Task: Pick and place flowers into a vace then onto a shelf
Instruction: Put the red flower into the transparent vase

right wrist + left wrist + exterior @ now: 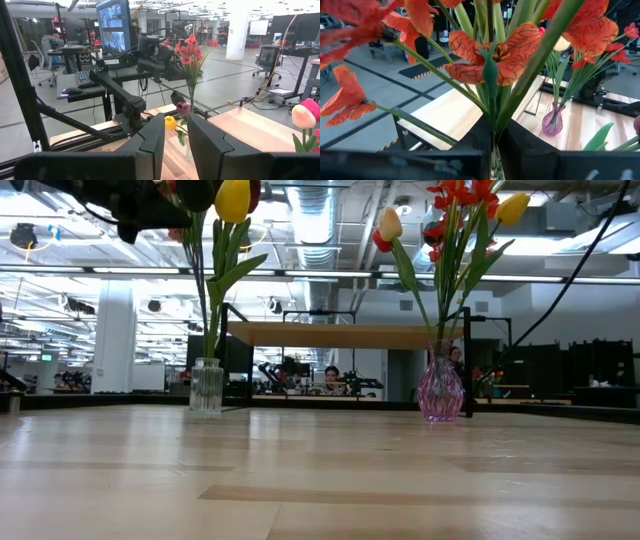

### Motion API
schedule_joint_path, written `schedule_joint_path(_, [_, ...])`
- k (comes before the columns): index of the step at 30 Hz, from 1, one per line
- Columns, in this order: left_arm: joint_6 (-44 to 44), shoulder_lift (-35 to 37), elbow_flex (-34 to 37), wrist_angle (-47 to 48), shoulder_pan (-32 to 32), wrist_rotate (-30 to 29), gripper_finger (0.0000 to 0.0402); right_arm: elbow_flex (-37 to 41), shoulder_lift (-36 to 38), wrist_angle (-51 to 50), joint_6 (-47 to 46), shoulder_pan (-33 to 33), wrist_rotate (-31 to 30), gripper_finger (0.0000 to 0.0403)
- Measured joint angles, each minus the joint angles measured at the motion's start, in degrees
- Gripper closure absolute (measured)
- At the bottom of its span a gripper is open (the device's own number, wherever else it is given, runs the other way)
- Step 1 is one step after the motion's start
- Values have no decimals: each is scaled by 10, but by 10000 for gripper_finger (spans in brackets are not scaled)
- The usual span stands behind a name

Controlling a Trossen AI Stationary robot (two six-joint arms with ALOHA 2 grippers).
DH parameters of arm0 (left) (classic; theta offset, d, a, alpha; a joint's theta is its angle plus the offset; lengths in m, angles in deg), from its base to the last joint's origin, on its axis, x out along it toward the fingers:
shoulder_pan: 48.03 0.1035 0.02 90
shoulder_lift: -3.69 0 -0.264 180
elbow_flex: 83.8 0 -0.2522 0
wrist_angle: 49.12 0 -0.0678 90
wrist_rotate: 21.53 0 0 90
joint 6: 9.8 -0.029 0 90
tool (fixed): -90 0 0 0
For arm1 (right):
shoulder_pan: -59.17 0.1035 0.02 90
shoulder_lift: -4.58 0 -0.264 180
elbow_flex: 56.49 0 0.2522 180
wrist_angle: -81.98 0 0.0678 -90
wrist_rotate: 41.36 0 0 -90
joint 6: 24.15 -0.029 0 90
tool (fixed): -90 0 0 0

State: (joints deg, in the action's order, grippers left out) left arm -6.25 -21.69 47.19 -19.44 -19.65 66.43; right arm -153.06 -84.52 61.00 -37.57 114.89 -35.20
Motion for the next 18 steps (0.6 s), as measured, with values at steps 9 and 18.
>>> schedule_joint_path(9, [2, -10, 14, 5, 0, -6, 399, 0, 0, -1, 4, 0, 0, 326])
schedule_joint_path(18, [7, -10, 30, -10, 0, -8, 399, 0, 0, -1, 4, 0, 0, 326])
